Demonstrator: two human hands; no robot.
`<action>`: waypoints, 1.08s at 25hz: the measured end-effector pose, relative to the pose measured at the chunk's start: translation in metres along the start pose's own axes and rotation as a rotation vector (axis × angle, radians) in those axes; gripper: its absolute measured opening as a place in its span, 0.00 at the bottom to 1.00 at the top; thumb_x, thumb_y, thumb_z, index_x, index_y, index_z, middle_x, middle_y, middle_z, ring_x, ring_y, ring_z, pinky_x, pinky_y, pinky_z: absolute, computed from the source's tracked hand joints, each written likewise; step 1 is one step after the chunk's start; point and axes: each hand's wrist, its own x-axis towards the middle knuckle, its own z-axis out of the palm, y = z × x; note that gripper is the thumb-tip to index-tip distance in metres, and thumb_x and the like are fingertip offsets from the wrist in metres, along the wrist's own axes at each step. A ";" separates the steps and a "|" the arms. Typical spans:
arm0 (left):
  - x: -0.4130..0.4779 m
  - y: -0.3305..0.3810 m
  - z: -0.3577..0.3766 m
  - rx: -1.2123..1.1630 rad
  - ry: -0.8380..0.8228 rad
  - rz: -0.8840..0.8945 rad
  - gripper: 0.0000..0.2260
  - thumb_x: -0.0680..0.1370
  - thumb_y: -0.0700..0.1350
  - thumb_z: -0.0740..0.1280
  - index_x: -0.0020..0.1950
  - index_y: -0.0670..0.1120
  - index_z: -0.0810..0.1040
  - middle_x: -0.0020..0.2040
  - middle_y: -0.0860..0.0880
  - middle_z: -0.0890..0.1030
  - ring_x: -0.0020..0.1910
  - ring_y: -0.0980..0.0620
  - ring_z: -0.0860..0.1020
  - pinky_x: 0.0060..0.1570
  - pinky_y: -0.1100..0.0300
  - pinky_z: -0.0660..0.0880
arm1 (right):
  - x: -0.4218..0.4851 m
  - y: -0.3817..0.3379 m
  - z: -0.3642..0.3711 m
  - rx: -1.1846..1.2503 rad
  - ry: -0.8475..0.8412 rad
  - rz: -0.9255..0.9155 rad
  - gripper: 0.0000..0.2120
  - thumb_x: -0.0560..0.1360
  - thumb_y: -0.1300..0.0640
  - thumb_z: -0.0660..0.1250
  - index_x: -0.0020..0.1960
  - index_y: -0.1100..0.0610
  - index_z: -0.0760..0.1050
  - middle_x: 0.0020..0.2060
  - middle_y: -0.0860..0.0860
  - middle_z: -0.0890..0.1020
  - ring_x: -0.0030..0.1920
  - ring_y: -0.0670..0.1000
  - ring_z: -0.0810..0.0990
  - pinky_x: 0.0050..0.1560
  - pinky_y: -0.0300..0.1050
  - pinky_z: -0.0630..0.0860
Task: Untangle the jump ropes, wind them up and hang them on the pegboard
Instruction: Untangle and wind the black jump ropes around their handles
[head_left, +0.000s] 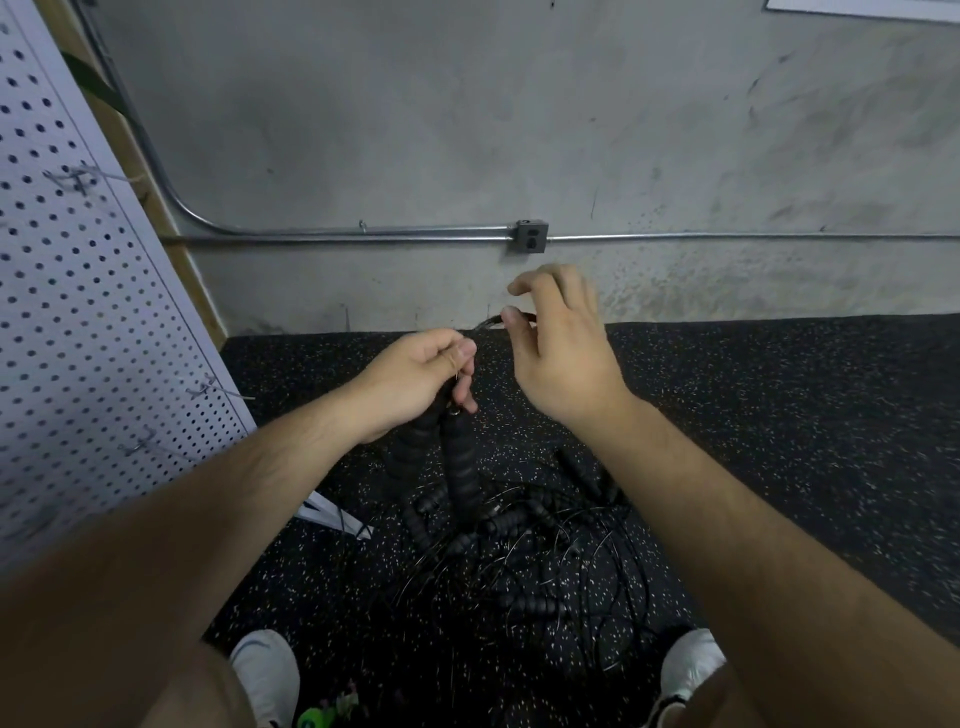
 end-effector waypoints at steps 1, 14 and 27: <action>0.002 0.002 -0.002 -0.060 0.081 -0.016 0.13 0.86 0.46 0.58 0.45 0.43 0.75 0.32 0.49 0.78 0.40 0.45 0.82 0.48 0.54 0.76 | -0.004 -0.005 -0.001 -0.025 0.054 -0.022 0.09 0.81 0.55 0.63 0.55 0.60 0.75 0.51 0.52 0.75 0.52 0.50 0.72 0.53 0.43 0.70; 0.004 0.015 0.002 -0.533 0.374 -0.023 0.25 0.82 0.37 0.66 0.75 0.53 0.63 0.53 0.44 0.84 0.52 0.48 0.83 0.52 0.56 0.80 | -0.036 -0.040 0.020 0.700 -0.477 0.573 0.13 0.82 0.49 0.64 0.63 0.55 0.73 0.54 0.48 0.82 0.55 0.46 0.79 0.55 0.40 0.74; -0.001 0.012 0.009 -0.372 0.394 -0.063 0.10 0.80 0.39 0.69 0.58 0.51 0.84 0.60 0.47 0.83 0.61 0.51 0.81 0.62 0.59 0.76 | -0.036 -0.042 0.021 0.493 -0.499 0.441 0.37 0.75 0.38 0.68 0.75 0.53 0.58 0.63 0.49 0.76 0.59 0.48 0.79 0.60 0.52 0.78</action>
